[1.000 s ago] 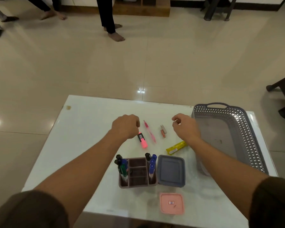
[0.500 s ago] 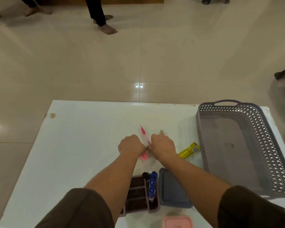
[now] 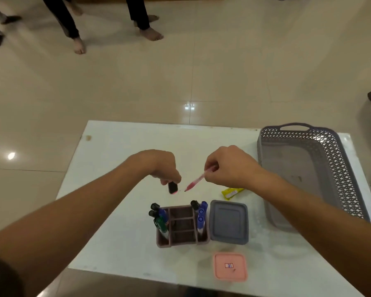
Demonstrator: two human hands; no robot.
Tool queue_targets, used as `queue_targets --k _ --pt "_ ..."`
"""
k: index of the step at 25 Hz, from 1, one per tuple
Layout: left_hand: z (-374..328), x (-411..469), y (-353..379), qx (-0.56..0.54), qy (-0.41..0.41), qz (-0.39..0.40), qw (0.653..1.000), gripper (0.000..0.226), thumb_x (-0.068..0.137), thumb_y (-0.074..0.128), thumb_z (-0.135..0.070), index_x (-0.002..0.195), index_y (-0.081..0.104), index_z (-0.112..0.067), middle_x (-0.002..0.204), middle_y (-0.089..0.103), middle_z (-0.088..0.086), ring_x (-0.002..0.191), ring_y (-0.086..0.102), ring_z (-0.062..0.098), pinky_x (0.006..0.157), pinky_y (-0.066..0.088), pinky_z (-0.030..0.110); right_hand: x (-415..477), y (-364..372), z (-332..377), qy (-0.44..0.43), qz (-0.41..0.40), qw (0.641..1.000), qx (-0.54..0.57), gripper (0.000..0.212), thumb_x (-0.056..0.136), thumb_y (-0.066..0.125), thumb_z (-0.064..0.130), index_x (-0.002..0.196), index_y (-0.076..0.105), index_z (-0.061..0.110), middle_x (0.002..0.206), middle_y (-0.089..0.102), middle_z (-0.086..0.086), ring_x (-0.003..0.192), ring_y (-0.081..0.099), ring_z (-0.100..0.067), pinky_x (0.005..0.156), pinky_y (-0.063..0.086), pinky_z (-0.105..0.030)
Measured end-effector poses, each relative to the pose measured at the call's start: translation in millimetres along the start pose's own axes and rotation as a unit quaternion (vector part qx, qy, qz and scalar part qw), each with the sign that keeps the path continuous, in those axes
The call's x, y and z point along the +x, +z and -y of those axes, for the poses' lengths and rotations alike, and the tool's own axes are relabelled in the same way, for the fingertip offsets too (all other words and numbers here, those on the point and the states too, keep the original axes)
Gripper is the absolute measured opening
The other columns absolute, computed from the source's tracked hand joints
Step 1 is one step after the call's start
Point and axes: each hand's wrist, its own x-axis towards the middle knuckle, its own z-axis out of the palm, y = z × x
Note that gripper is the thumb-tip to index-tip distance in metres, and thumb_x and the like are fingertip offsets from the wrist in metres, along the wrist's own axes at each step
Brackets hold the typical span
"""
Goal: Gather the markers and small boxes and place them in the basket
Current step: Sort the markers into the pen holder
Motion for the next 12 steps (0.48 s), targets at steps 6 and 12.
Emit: queue_targets --k 6,12 --pt "11.6 -27.1 16.9 0.064 -0.051 -0.027 0.996 0.028 0.087 0.059 -0.038 0.083 0.076 -0.017 0.084 0.075 -0.006 0.075 0.062 0.015 0.067 0.044 0.027 -21.6 15.3 53.1 -0.071 0.043 0.989 -0.121 0.022 0.078 0.076 0.039 0.089 0.073 0.02 0.077 0.068 0.002 0.071 0.066 -0.018 0.068 0.059 -0.035" --pt "5.8 -31.7 37.8 0.054 -0.011 -0.035 0.998 0.027 0.085 0.065 -0.044 0.087 0.077 -0.02 0.081 0.075 -0.009 0.083 0.069 0.015 0.067 0.046 0.028 -15.1 53.0 63.0 -0.082 0.062 0.974 -0.204 0.015 0.083 0.067 0.025 0.079 0.055 0.017 0.066 0.047 0.0 0.058 0.049 -0.018 0.058 0.04 -0.03"
